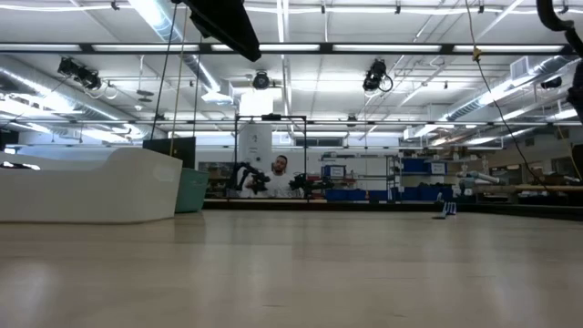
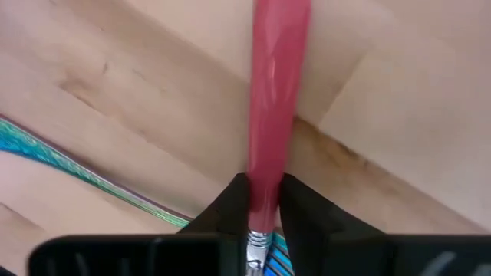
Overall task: Sort silverware by color (type)
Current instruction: Put the pink fork into the green bin
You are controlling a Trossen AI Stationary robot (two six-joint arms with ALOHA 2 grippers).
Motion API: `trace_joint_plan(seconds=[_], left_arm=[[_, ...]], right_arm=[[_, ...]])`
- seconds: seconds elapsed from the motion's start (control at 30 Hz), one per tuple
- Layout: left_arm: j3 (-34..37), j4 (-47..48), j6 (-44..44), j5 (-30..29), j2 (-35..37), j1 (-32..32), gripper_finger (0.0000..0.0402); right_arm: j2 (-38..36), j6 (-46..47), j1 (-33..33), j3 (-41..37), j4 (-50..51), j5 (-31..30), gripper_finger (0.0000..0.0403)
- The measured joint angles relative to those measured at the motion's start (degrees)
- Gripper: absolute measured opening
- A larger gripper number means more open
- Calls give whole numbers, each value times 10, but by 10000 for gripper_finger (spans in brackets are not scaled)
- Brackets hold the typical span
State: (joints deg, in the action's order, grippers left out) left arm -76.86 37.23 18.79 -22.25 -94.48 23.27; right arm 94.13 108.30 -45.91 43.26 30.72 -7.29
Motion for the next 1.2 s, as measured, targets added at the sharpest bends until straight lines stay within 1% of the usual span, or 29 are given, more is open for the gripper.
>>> trace_joint_plan(seconds=[0.07,0.37,0.43,0.57,0.7,0.83,0.93,1.0,1.13,1.2], left_arm=[[0,0,-3,0,0,0,114],[0,4,-29,0,0,0,114],[0,8,-29,0,0,0,114],[0,15,-23,0,0,0,114],[0,15,-14,0,0,0,114],[0,15,0,0,0,0,114],[0,16,5,0,0,0,114],[0,16,5,0,0,0,114],[0,16,5,0,0,0,114],[0,16,5,0,0,0,114]], right_arm=[[0,-3,0,0,0,-11,51],[-6,-15,1,0,-6,-52,51],[-11,-35,1,11,-2,-64,51],[-21,-75,5,39,-1,-122,48],[-26,-125,16,61,15,-129,25],[-39,-193,35,88,28,-150,3],[-43,-231,52,96,36,-153,5],[-44,-243,61,97,38,-143,7],[-42,-245,67,97,50,-121,2],[-42,-245,67,97,52,-121,6]])
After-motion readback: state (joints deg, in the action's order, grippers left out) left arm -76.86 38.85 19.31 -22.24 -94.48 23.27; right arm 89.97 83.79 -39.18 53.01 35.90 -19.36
